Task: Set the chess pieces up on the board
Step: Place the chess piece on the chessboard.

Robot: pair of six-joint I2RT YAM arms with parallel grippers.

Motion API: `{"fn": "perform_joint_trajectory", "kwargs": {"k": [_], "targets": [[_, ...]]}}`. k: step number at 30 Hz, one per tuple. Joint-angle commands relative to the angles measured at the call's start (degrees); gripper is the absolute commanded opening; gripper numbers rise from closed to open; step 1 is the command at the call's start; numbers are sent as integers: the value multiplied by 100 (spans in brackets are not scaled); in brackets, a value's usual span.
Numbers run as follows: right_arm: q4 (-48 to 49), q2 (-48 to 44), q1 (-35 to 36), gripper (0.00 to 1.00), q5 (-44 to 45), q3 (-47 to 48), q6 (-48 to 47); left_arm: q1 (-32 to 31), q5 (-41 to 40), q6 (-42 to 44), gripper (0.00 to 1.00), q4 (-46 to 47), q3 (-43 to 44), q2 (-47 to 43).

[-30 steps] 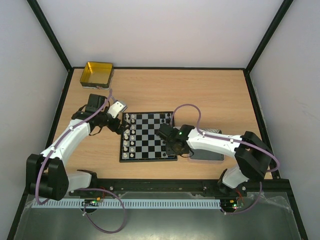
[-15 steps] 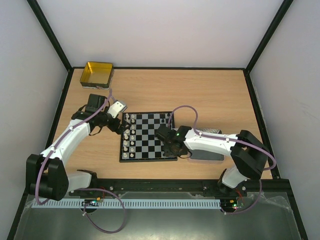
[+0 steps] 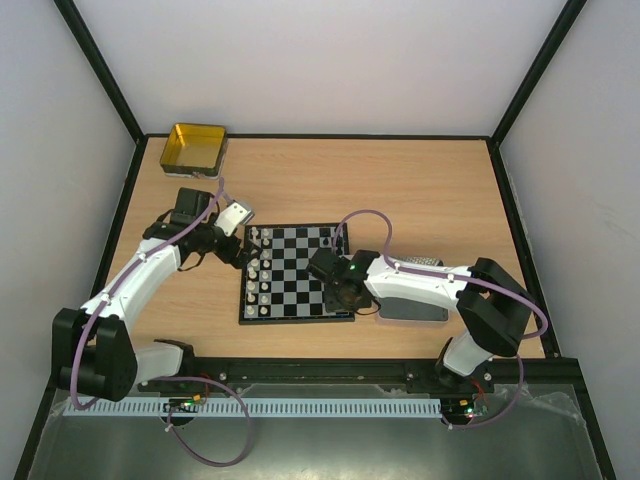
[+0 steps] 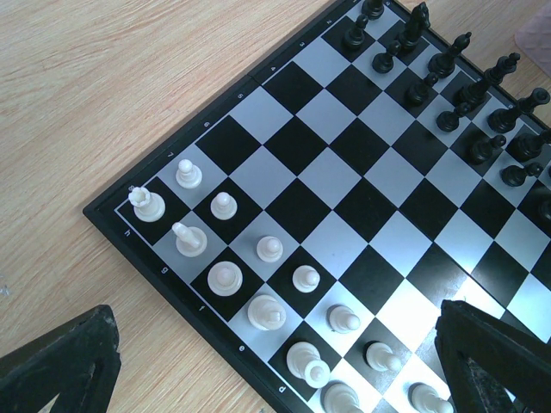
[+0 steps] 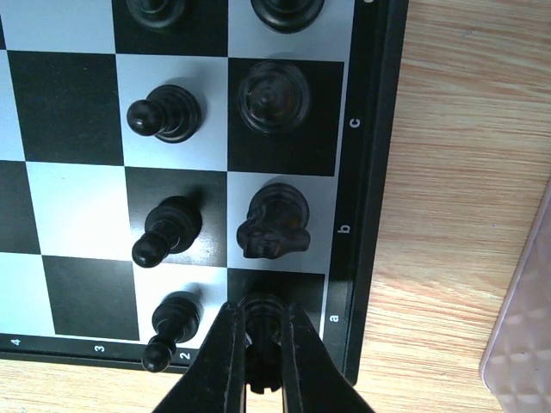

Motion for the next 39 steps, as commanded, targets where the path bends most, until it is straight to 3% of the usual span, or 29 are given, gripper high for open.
{"fn": "perform_joint_trajectory", "kwargs": {"k": [1, 35, 39], "targets": [[14, 62, 47, 5, 26, 86, -56, -29, 13, 4, 99, -18, -50, -79], [110, -21, 47, 6, -64, -210, 119, -31, -12, 15, 99, 0, -66, -100], [105, -34, 41, 10, -49, -190, 102, -31, -8, 3, 99, -1, -61, -82]]}}
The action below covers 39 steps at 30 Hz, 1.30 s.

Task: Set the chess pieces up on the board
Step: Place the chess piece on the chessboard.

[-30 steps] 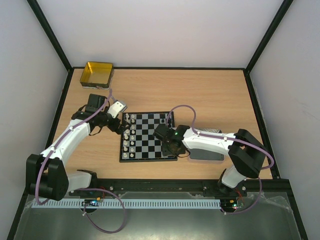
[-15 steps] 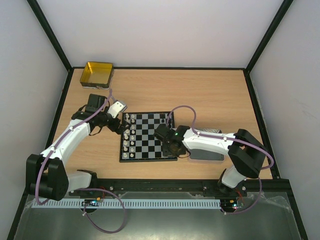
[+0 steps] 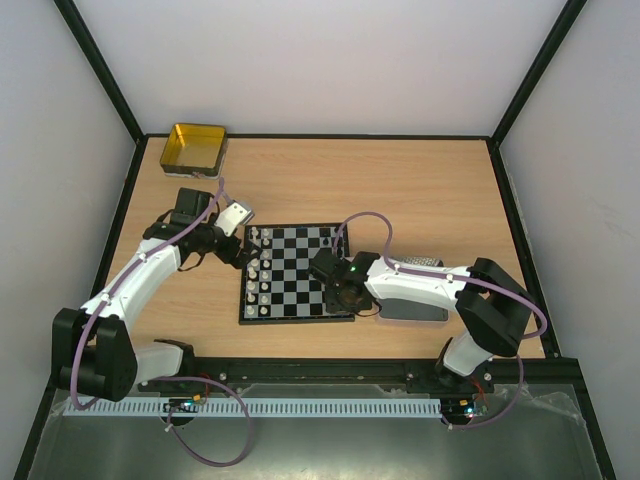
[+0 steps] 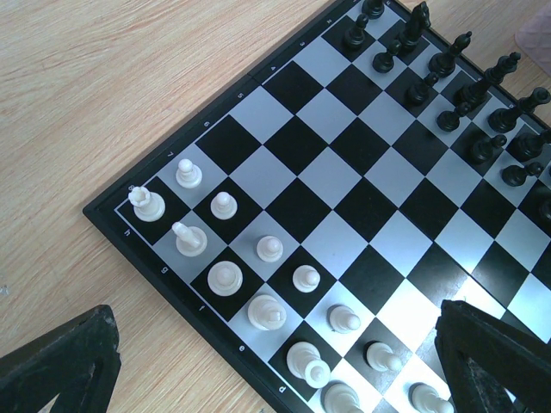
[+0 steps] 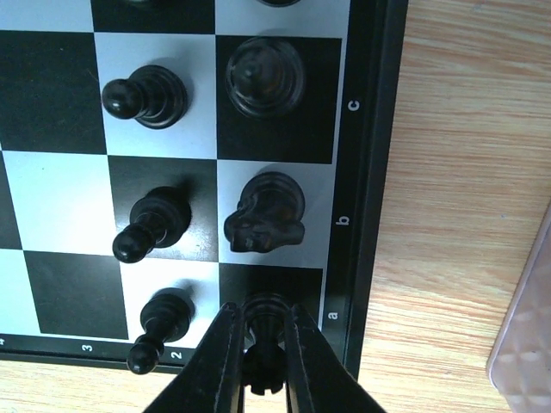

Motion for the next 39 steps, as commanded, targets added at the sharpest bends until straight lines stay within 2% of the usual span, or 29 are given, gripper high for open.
{"fn": "perform_joint_trajectory", "kwargs": {"k": [1, 9, 13, 22, 25, 39], "targets": [[-3, -35, 47, 11, 35, -62, 51, -31, 1, 3, 99, -11, -50, -74], [-25, -20, 47, 15, 51, -18, 32, -30, 7, 11, 99, -11, -50, -78], [-6, -64, 43, 21, 52, -23, 50, -29, 0, 11, 99, -22, -47, -75], [33, -274, 41, 23, 113, -107, 136, -26, 4, 13, 99, -20, -41, -61], [77, -357, 43, 28, 104, -163, 163, -31, 4, 4, 99, -29, -24, -42], [150, -1061, 45, 29, 268, -337, 261, -31, -26, -24, 99, -55, -1, -27]]}}
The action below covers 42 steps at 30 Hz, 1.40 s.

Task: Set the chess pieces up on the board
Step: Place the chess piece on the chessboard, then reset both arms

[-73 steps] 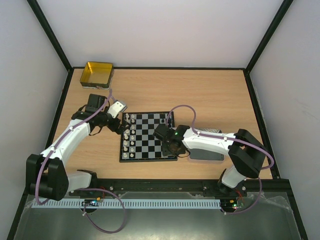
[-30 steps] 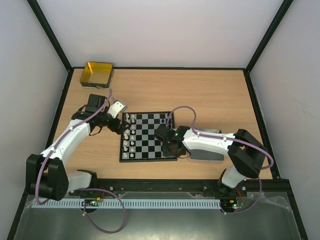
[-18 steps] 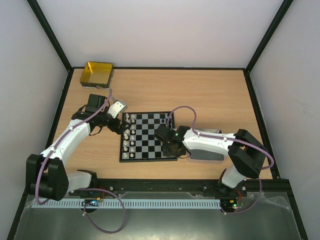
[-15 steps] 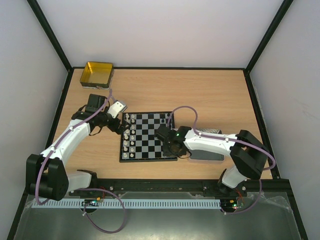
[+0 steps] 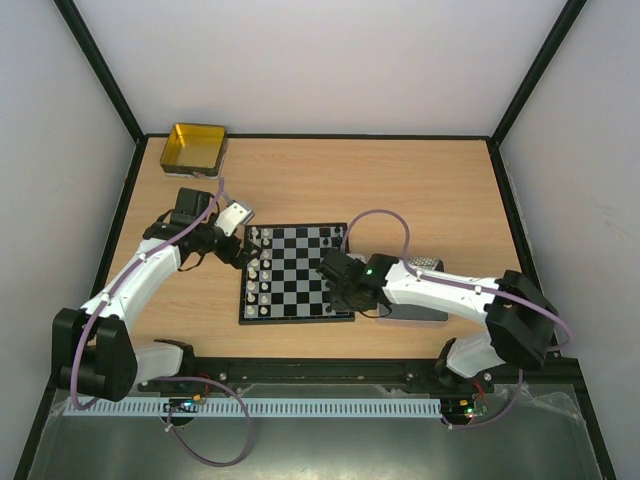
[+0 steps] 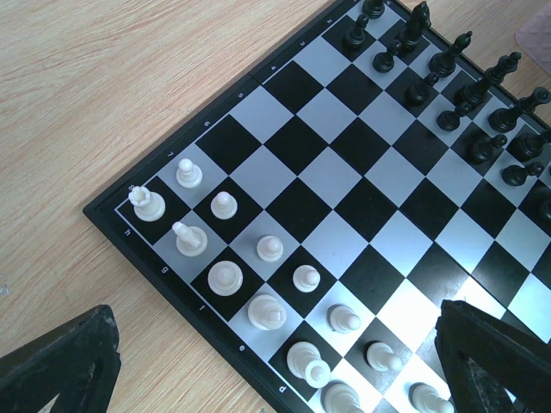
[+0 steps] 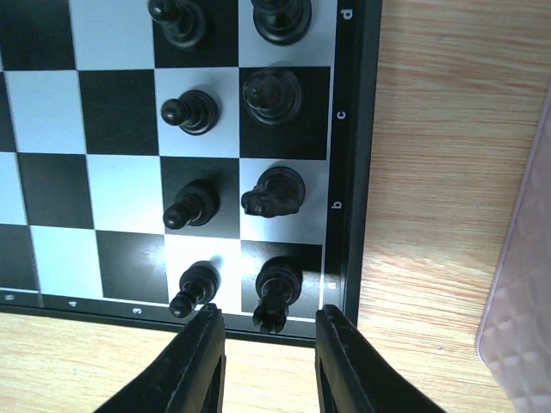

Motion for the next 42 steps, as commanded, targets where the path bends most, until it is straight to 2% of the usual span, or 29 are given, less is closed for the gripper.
{"fn": "perform_joint_trajectory", "kwargs": {"k": [1, 4, 9, 10, 13, 14, 16, 18, 19, 21, 23, 29, 37, 42], "targets": [[12, -438, 45, 29, 281, -65, 100, -31, -30, -22, 99, -65, 2, -25], [-28, -738, 47, 35, 470, -32, 23, -27, -97, -21, 99, -66, -6, -40], [-288, -1156, 19, 71, 1304, 199, -234, -29, -202, -14, 99, -102, 65, -64], [-379, -1186, -23, 74, 1443, 273, -304, -31, -224, -1, 99, -135, 95, -68], [-613, -1275, -245, 76, 1691, 530, -645, -31, -254, 78, 99, -314, 215, -75], [-684, -1307, -348, 82, 1770, 614, -727, -31, -270, 116, 99, -397, 249, -77], [-723, -1454, -641, 86, 1754, 656, -954, -31, -323, 152, 99, -555, 311, -113], [-666, -1619, -1017, 97, 1618, 607, -1163, -29, -341, 160, 99, -666, 355, -151], [-573, -1709, -1258, 99, 1444, 551, -1289, -31, -316, 174, 99, -741, 393, -156], [-327, -1855, -1856, 100, 815, 414, -1560, -31, -278, 186, 99, -897, 485, -150], [-251, -1875, -2151, 100, 414, 349, -1729, -39, -300, 193, 99, -1099, 615, -131], [-240, -1767, -2176, 99, 302, 240, -2093, -49, -402, 277, 99, -1539, 941, -273], [-372, -2178, -2176, 97, 47, 149, -2257, -157, -189, 593, 99, -2544, 1532, -264], [-689, -2401, -2175, 98, -5, 367, -2435, -255, -47, 521, 99, -2678, 1597, -386]]}}
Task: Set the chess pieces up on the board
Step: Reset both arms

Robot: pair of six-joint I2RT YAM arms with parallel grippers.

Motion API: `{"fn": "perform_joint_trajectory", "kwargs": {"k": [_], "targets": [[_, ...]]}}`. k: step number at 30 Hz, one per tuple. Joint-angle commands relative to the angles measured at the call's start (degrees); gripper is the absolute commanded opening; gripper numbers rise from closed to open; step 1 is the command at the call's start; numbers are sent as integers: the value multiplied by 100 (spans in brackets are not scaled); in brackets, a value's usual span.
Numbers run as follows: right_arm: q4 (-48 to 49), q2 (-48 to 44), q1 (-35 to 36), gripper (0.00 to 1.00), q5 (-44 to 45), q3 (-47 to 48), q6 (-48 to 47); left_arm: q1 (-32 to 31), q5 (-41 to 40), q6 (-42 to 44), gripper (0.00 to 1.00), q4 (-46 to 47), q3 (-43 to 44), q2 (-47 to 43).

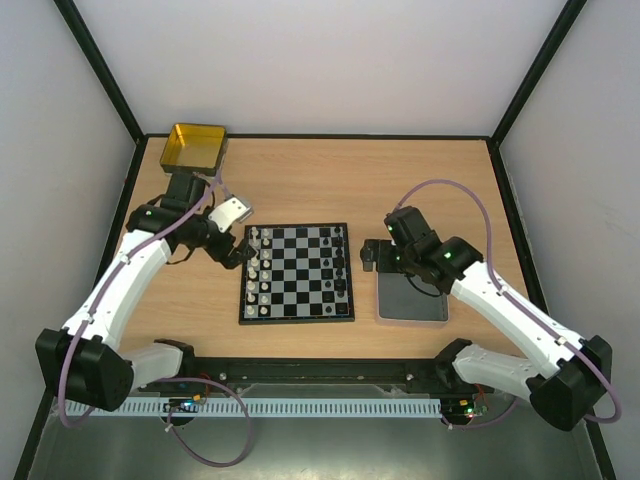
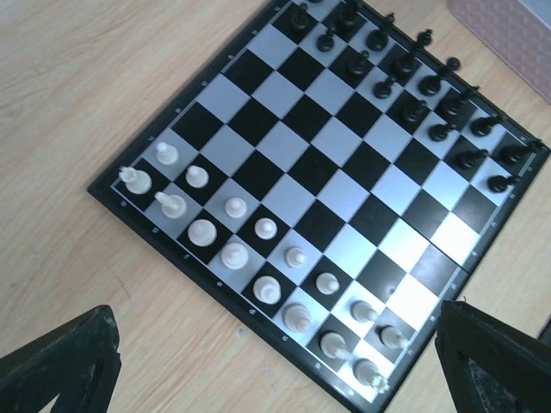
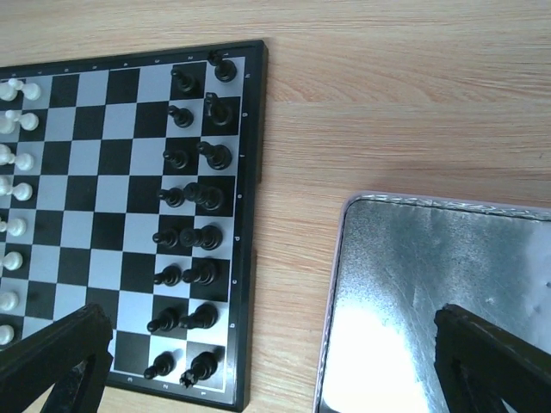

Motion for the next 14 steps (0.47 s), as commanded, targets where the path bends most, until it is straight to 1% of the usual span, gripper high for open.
{"fn": "perform_joint_trajectory", "kwargs": {"k": [1, 5, 12, 14], "targets": [[-362, -282, 8, 98, -50, 212, -260, -100, 210, -13, 99, -467, 161, -178], [-218, -482, 10, 97, -336, 0, -301, -208, 251, -129, 99, -513, 203, -200], [-162, -628, 8, 98, -463, -78, -326, -339, 196, -248, 99, -524, 299, -167], [-170, -665, 8, 98, -367, -70, -311, -355, 172, -267, 99, -516, 320, -162]]}}
